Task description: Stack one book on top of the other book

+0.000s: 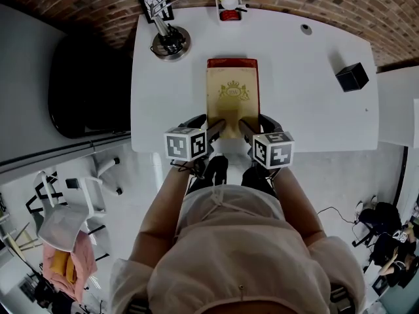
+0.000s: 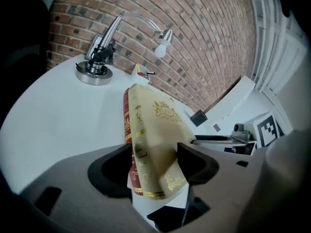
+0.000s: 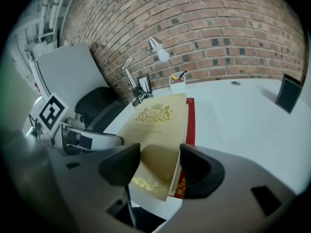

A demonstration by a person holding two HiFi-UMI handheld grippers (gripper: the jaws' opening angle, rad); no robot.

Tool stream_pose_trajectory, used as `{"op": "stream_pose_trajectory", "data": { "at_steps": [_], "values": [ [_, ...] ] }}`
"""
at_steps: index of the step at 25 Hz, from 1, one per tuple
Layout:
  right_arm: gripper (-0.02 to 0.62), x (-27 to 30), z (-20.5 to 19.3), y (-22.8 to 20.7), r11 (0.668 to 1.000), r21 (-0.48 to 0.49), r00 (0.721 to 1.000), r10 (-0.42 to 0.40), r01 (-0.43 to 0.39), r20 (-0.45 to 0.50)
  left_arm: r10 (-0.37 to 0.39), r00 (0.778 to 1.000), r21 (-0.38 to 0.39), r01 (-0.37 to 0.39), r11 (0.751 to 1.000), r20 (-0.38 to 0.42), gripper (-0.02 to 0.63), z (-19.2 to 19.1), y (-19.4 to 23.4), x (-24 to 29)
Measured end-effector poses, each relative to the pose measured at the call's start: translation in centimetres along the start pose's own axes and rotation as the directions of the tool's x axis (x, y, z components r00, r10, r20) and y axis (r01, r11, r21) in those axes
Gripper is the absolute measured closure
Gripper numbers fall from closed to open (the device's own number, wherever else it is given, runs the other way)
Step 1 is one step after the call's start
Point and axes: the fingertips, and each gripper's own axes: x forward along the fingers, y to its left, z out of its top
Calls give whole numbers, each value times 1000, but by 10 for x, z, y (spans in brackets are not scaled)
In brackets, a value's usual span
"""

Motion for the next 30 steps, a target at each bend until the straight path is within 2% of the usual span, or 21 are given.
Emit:
{"op": "stream_pose_trajectory", "data": {
  "at_steps": [3,7,10,12,14,16,19,24,30],
  "values": [
    [353,-2,2,-1,999,-29,999,-38,38,-5,55,997,42,-57,997,48,327,9,0,-7],
    [354,-14,7,-11,995,-26,995,-95,96,24,51,987,-14,-49,999,150,327,28,-2,-20],
    [354,-25,18,-11,996,-27,994,-87,89,63,49,977,-28,-45,999,206,330,42,-6,-29],
    [361,-31,27,-5,997,-40,995,-56,59,86,47,966,-22,-43,999,254,355,52,-12,-37],
    [406,-40,38,1,997,-56,993,-39,45,116,27,951,-16,-23,1000,309,398,63,-23,-46],
    [491,-51,50,5,996,-68,986,-50,61,162,8,937,11,-12,1000,350,439,74,-36,-54],
    [541,-68,73,11,994,-79,970,-56,77,237,-1,916,90,-38,995,401,528,93,-55,-67],
    [560,-94,112,29,983,-156,933,-33,95,359,-39,877,184,-57,981,479,579,122,-83,-93],
    [568,-123,148,51,967,-223,866,9,119,500,-87,798,296,-118,948,596,588,155,-114,-129]
  ]
}}
